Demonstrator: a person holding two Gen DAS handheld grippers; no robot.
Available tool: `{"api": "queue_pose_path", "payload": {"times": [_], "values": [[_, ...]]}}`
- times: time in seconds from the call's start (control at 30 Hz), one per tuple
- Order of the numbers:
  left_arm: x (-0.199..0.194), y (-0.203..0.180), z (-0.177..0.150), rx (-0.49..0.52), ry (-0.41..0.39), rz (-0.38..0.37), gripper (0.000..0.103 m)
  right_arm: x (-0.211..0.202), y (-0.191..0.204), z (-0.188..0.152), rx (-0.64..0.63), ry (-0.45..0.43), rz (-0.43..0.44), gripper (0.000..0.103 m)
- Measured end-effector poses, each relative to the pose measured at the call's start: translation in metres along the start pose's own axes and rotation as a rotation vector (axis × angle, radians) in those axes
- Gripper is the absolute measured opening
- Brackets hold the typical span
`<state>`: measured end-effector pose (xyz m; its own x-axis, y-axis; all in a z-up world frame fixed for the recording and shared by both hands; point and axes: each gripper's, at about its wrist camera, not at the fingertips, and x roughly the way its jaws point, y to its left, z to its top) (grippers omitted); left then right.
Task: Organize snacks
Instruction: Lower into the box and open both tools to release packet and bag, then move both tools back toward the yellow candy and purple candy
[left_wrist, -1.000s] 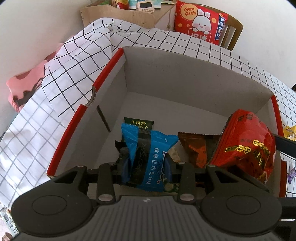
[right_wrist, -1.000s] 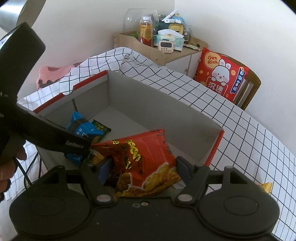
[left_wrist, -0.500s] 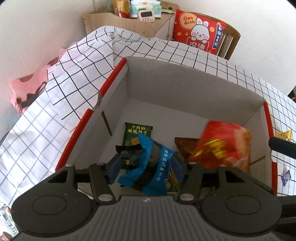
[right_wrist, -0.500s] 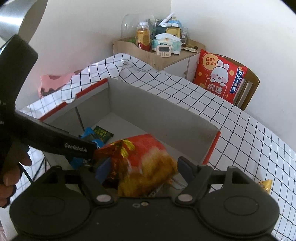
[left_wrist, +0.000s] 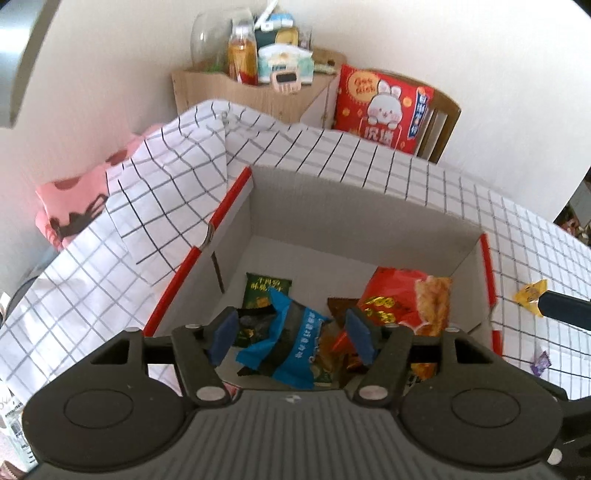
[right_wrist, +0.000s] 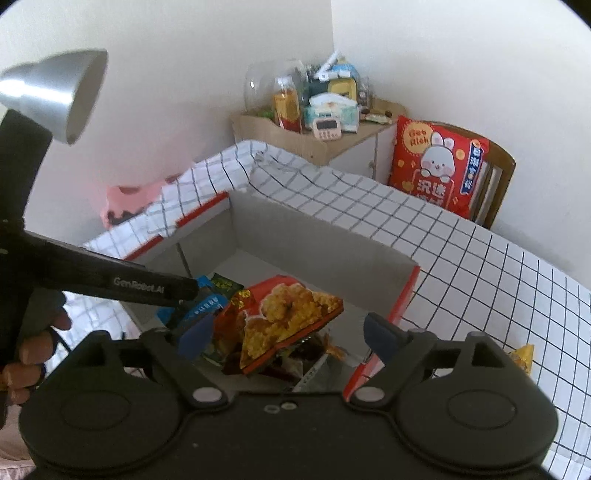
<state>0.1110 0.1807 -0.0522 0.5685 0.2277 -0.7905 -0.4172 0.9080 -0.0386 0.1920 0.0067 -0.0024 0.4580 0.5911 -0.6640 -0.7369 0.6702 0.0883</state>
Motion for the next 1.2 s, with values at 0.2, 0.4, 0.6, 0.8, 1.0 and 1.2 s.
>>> {"api": "queue_pose_path", "payload": {"times": [0.2,0.4,0.6,0.8,1.0,1.2], "values": [[-0.022,-0.016,-0.004,0.02,-0.048,-0.022,0.066,-0.026,-0.009,-0.003,0.012,-0.05,0.021,0.096],[-0.042,-0.037,-0.008,0.042,-0.083,-0.058,0.068,-0.052,-0.024,-0.013,0.041,-0.106,0.045,0.1],[-0.055,-0.064,-0.017,0.075,-0.109,-0.093,0.07,-0.079,-0.044,-0.028,0.084,-0.149,0.044,0.103],[-0.061,-0.102,-0.029,0.108,-0.117,-0.142,0.074,-0.104,-0.071,-0.054,0.103,-0.169,-0.007,0.103],[-0.054,-0.147,-0.04,0.133,-0.094,-0.211,0.074,-0.12,-0.104,-0.08,0.128,-0.162,-0.102,0.103],[-0.041,-0.194,-0.05,0.154,-0.069,-0.243,0.074,-0.126,-0.145,-0.099,0.164,-0.11,-0.183,0.103]]}}
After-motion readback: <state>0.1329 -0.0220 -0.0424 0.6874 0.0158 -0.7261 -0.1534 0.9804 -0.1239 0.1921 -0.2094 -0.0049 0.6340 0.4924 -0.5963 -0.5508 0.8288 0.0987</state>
